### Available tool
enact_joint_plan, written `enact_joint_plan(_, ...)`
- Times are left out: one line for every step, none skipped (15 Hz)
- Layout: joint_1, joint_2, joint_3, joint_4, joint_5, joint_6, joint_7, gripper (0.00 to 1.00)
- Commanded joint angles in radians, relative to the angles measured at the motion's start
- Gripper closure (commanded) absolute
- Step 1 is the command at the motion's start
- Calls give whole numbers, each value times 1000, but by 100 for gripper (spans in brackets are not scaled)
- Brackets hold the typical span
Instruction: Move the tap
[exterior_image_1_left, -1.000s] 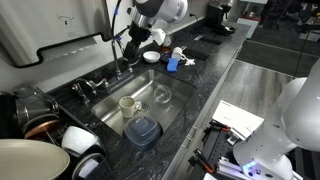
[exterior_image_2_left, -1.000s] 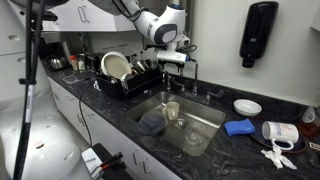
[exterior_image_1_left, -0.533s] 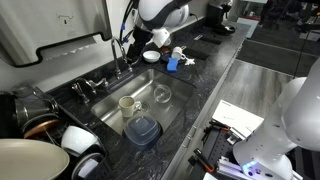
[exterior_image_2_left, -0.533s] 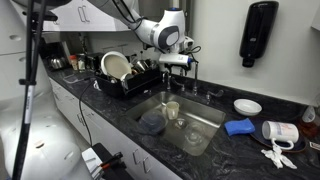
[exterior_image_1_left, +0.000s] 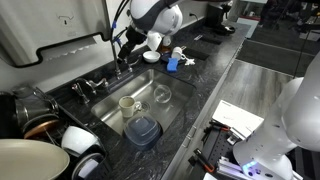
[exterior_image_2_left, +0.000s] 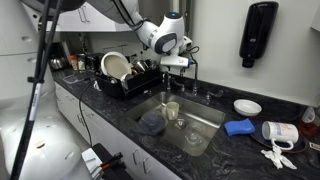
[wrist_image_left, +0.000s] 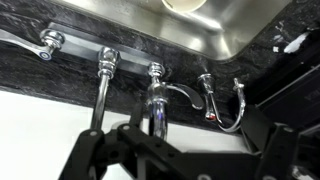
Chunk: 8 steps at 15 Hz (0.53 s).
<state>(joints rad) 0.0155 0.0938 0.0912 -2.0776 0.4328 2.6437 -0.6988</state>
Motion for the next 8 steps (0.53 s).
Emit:
enact_joint_plan(-23,29,48,43,244,-7,-257,0)
enact_joint_plan(-22,32,44,48,311,-22,-329,0)
enact_joint_plan(-24,32,41,49,362,-34,-384,0)
enact_joint_plan(-22,35,34,49,388,-34,-409,0)
enact_joint_plan(-22,36,29,48,411,-34,-430,0)
enact_joint_plan(-15,38,20,38,390,-6,-398,0)
enact_joint_plan(-8,38,8,31,352,13,-353,0)
enact_joint_plan(-3,36,0,20,309,33,-307,0)
